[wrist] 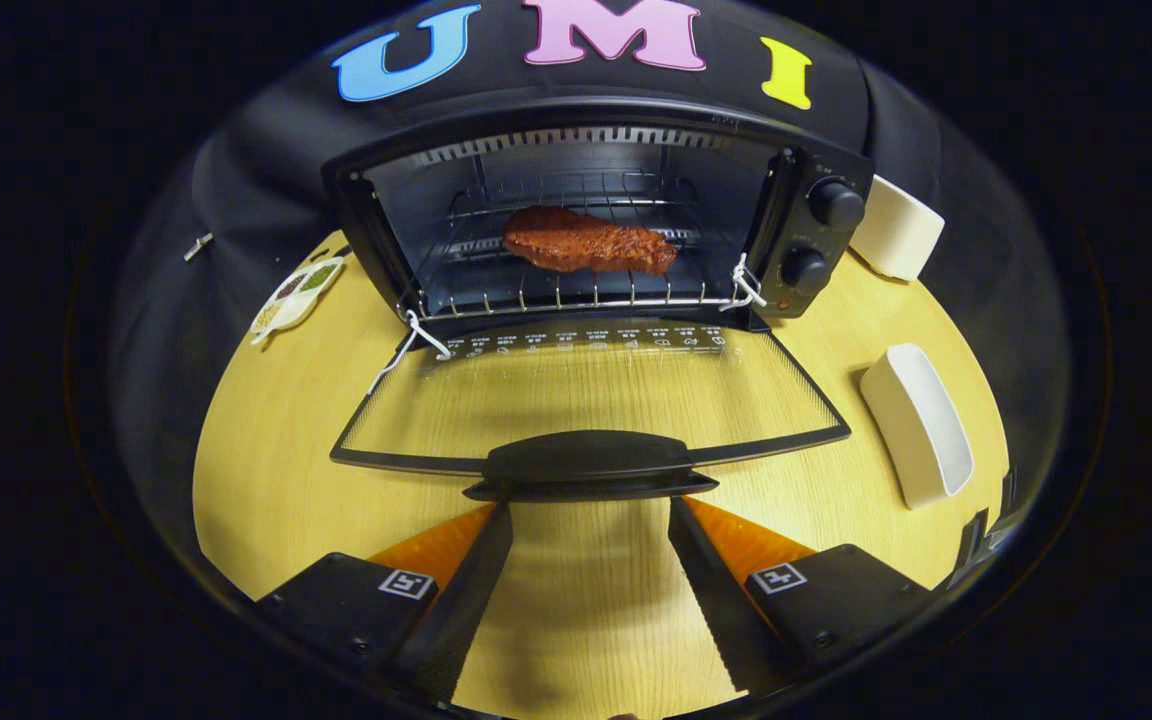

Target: Open the toaster oven, put the food inside, and close the toaster oven door.

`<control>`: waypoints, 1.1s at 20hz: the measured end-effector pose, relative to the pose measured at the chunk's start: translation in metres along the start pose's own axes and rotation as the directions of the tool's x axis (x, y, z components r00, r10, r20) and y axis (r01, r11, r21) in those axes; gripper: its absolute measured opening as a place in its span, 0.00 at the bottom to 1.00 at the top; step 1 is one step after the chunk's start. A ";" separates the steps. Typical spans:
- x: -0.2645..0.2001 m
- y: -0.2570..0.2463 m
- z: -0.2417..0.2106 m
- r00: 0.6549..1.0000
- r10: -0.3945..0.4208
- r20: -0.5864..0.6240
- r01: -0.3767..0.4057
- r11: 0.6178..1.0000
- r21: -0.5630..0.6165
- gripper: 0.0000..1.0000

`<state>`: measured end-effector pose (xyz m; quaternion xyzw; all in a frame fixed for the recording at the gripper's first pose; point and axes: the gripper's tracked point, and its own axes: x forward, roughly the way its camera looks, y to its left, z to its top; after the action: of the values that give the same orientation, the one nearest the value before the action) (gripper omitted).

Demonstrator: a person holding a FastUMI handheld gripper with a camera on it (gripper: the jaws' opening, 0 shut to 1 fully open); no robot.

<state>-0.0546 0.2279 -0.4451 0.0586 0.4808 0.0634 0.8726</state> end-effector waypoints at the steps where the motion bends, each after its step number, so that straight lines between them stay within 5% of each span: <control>1: -0.004 0.001 0.004 1.000 0.007 0.016 -0.007 1.000 0.006 0.98; 13: -0.060 -0.005 0.094 0.965 0.021 0.261 -0.025 1.000 0.010 0.99; 19: -0.124 -0.018 0.164 0.873 0.025 0.487 -0.012 0.999 -0.030 0.99; 22: -0.146 -0.023 0.166 0.855 0.039 0.518 -0.007 0.998 -0.064 0.99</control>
<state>0.0096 0.1740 -0.2395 0.0530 0.2251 0.0701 0.9704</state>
